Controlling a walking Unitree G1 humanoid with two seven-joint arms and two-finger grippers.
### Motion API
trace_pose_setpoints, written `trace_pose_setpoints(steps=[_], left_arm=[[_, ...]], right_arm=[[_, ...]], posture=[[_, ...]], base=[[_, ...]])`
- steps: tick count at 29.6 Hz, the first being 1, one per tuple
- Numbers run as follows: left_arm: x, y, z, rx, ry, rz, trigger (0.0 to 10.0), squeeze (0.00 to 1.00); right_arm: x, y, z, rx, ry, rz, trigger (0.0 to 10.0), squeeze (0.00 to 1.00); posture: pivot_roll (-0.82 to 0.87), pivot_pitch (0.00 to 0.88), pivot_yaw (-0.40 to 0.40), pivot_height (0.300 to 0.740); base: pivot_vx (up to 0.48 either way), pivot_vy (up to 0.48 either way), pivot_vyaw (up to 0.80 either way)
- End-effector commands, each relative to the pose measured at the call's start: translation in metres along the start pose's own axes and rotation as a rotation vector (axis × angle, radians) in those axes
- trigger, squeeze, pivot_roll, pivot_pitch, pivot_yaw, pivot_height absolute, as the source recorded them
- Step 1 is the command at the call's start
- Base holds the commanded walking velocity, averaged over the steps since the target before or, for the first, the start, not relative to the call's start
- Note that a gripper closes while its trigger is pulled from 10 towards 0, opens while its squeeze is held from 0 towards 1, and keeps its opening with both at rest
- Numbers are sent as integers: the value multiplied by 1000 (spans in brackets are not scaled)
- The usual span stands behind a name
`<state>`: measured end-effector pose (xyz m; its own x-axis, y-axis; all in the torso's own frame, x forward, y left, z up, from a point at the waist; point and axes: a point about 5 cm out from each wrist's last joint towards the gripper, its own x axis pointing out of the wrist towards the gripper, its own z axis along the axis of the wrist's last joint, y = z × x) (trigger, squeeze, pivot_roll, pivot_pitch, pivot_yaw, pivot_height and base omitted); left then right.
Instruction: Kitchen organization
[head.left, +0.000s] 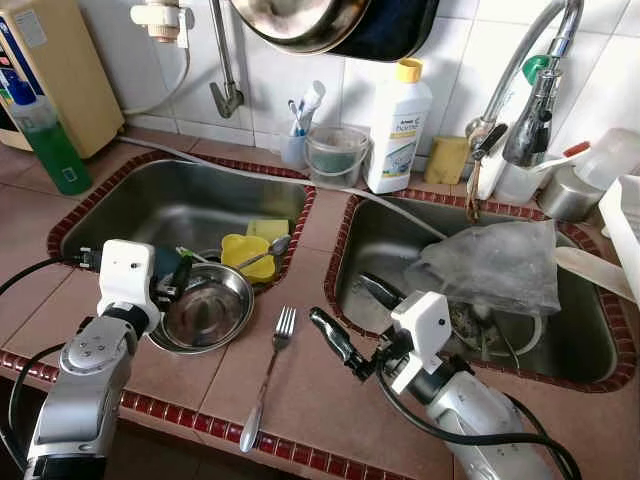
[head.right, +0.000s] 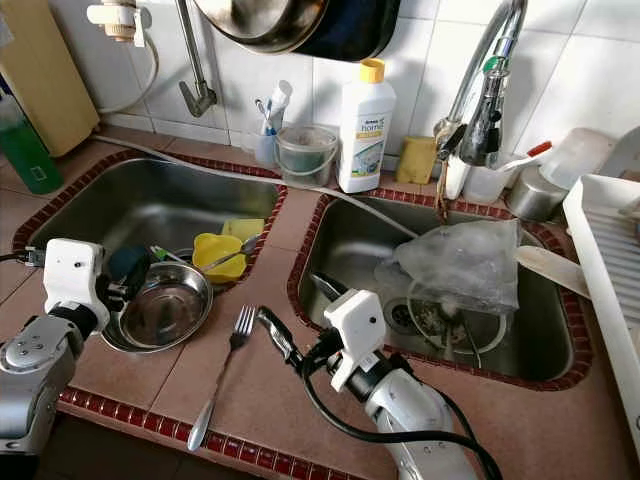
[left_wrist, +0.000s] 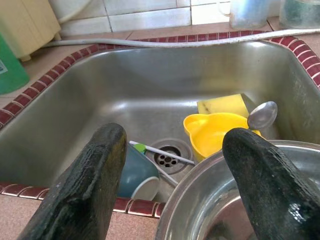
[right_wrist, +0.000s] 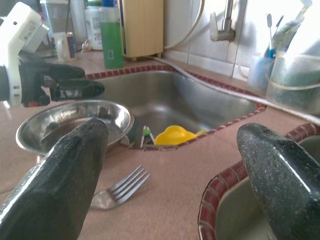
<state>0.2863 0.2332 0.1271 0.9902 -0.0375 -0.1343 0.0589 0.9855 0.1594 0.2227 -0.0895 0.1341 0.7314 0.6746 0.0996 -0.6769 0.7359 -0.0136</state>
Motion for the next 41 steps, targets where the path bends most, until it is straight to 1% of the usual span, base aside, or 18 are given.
trace_pose_setpoints(steps=[1, 8, 10, 11, 12, 19, 21, 24, 29, 31, 33, 36, 41], left_arm=[[-3, 3, 1, 25, 11, -7, 10000, 0], [-6, 9, 2, 41, 47, -45, 10000, 0], [-7, 17, 5, 40, 60, -58, 10000, 0], [-7, 17, 5, 40, 60, -58, 10000, 0], [-7, 20, 6, 42, 67, -58, 10000, 0], [-10, 26, 7, 61, 109, -105, 10000, 0], [-11, 27, 7, 60, 113, -113, 10000, 0], [-12, 27, 7, 29, 128, -130, 10000, 0], [-13, 27, 8, 13, 142, -159, 10000, 0], [-15, 26, 7, -10, 152, -183, 10000, 0], [-17, 25, 7, -2, 166, -211, 10000, 0], [-19, 25, 7, -14, 185, -241, 10000, 0], [-20, 27, 7, -3, 200, -238, 10000, 0]], right_arm=[[0, 4, 5, 3, -10, 18, 10000, 0], [-3, 5, 5, 5, 3, 22, 10000, 0], [-3, 5, 4, 6, 8, 24, 10000, 0], [-3, 5, 4, 6, 8, 24, 10000, 0], [-3, 5, 4, 6, 9, 27, 10000, 0], [-2, 6, 4, 5, 13, 39, 10000, 0], [-1, 7, 4, 5, 12, 41, 10000, 0], [-1, 7, 4, 4, 13, 43, 10000, 0], [-1, 6, 5, 3, 14, 46, 10000, 0], [-2, 6, 5, 2, 14, 46, 10000, 0], [-2, 6, 5, 2, 16, 46, 10000, 0], [-2, 7, 5, 1, 18, 46, 10000, 0], [-3, 7, 5, -1, 18, 46, 10000, 0]], posture=[[-55, 82, 17, 740], [-54, 84, 19, 740], [-49, 81, 17, 740], [-49, 81, 17, 740], [-47, 81, 16, 740], [-40, 75, 11, 740], [-40, 76, 11, 740], [-39, 76, 9, 740], [-39, 79, 6, 740], [-39, 81, 4, 740], [-41, 84, 2, 740], [-42, 87, 1, 740], [-41, 88, 1, 740]], base=[[0, 0, 0], [0, 0, 0], [0, 0, 0], [0, 0, 0], [0, 0, 0], [0, 0, 0], [0, 0, 0], [0, 0, 0], [0, 0, 0], [0, 0, 0], [0, 0, 0], [0, 0, 0], [0, 0, 0]])
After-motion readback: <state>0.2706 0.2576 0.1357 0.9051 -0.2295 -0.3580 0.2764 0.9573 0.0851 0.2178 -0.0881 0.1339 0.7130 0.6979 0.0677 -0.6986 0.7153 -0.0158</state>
